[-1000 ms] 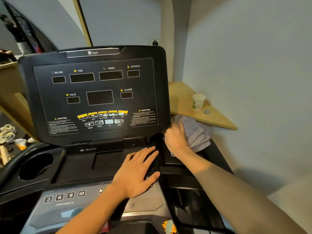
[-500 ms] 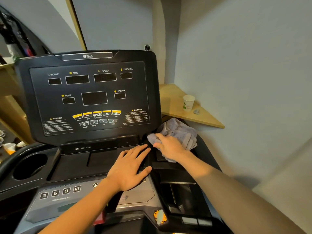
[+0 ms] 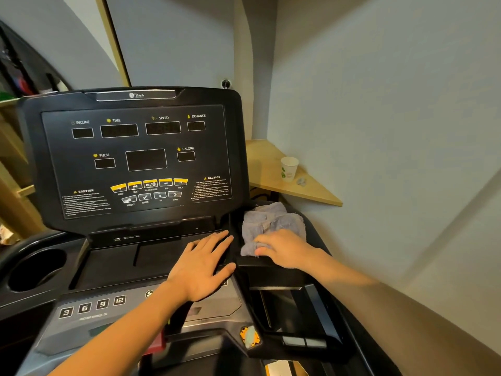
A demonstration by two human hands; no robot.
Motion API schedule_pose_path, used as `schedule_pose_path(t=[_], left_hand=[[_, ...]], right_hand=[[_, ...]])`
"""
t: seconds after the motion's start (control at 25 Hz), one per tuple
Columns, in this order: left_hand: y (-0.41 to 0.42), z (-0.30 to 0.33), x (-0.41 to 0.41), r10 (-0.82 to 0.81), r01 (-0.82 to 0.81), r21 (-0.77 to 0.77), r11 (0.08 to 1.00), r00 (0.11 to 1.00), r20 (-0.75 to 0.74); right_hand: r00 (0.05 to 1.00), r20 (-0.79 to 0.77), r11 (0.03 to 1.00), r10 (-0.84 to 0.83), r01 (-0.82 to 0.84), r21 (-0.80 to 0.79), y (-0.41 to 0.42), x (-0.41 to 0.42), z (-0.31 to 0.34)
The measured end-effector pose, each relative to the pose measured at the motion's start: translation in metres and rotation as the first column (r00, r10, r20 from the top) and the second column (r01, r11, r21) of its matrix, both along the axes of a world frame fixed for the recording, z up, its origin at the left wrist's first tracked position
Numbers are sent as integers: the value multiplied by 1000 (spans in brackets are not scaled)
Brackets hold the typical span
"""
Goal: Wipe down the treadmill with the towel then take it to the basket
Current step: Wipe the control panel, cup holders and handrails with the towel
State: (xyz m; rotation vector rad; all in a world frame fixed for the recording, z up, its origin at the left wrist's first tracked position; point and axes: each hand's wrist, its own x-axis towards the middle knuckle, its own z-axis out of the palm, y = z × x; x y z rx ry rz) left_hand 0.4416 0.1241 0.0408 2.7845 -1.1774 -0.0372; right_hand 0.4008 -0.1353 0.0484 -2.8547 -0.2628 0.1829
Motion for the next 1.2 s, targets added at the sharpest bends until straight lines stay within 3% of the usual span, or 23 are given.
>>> schedule_pose_path(t=[0.32, 0.48, 0.64, 0.8, 0.92, 1.08, 1.2], left_hand=[[1, -2, 3, -14, 14, -3, 1000, 1000, 17], [2, -4, 4, -21, 21, -5, 1000, 1000, 11], [1, -4, 4, -25, 26, -11, 1000, 999, 21], [1, -4, 4, -22, 22, -12, 1000, 999, 28], [0, -3, 4, -24, 24, -15, 1000, 999, 25], [0, -4, 4, -25, 26, -3, 1000, 999, 36], [1, -4, 3, -20, 20, -6, 1000, 999, 30]], right_hand=[[969, 151, 920, 197, -130, -369, -43, -11, 17], [957, 235, 897, 170, -51, -440, -54, -16, 3], [928, 373, 936, 13, 120, -331, -28, -4, -6], [983, 70, 964, -172, 183, -194, 23, 43, -9], [929, 69, 927, -365, 369, -69, 19, 56, -27], [939, -110, 946, -325, 322, -40, 11, 60, -36], [900, -208, 923, -384, 379, -64, 14, 75, -33]])
